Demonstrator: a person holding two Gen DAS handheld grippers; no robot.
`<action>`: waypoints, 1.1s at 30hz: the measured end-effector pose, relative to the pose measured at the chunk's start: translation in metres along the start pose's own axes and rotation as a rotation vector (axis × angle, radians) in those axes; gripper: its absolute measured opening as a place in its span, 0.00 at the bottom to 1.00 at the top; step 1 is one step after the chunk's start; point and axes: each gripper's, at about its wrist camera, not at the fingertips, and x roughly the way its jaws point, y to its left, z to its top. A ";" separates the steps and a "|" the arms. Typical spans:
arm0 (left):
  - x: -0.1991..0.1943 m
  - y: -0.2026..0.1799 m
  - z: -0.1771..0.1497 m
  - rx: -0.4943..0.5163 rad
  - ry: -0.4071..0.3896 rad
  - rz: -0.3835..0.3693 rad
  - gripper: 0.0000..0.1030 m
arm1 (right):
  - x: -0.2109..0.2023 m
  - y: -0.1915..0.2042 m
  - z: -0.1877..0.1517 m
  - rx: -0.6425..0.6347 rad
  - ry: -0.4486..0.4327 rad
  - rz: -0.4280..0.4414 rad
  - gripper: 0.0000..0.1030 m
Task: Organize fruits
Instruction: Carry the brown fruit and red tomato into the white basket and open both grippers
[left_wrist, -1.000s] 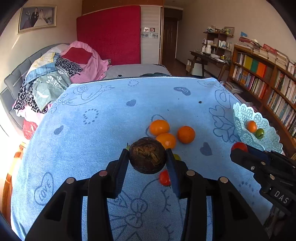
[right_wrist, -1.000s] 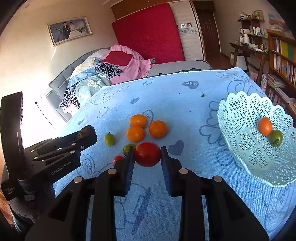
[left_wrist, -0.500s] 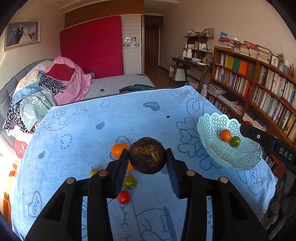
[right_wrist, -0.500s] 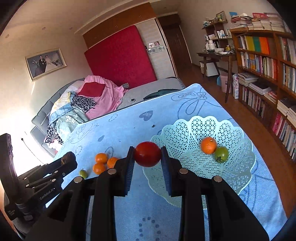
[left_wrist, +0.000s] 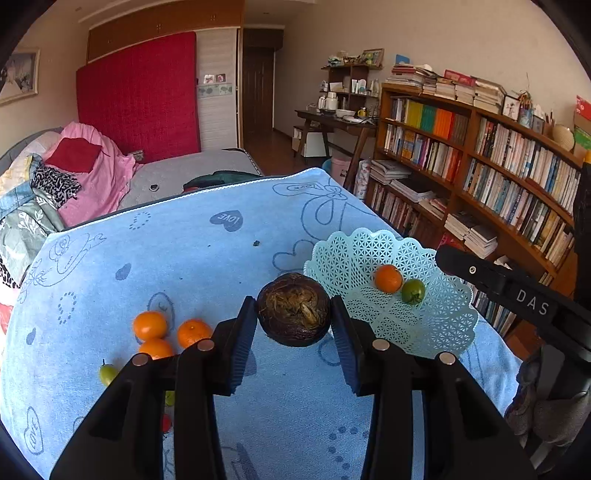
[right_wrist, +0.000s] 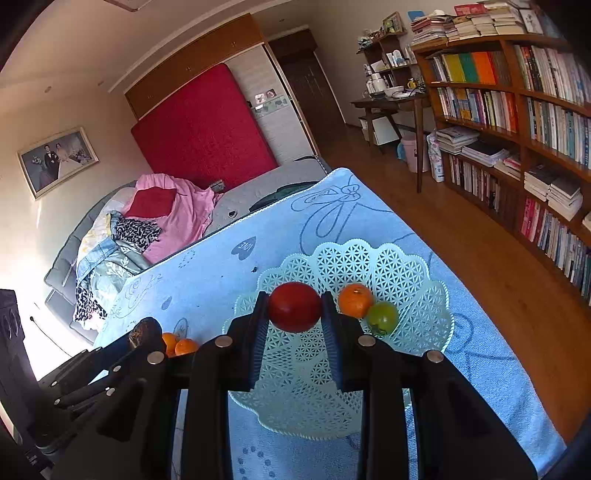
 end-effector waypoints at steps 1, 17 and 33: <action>0.003 -0.004 0.000 0.004 0.003 -0.011 0.40 | 0.001 -0.003 0.000 0.007 0.003 -0.005 0.28; 0.036 -0.032 -0.004 0.049 0.055 -0.064 0.40 | 0.011 -0.021 0.001 0.059 0.025 -0.035 0.28; 0.021 -0.018 0.001 0.025 0.001 -0.026 0.77 | -0.002 -0.023 0.004 0.097 -0.028 -0.038 0.64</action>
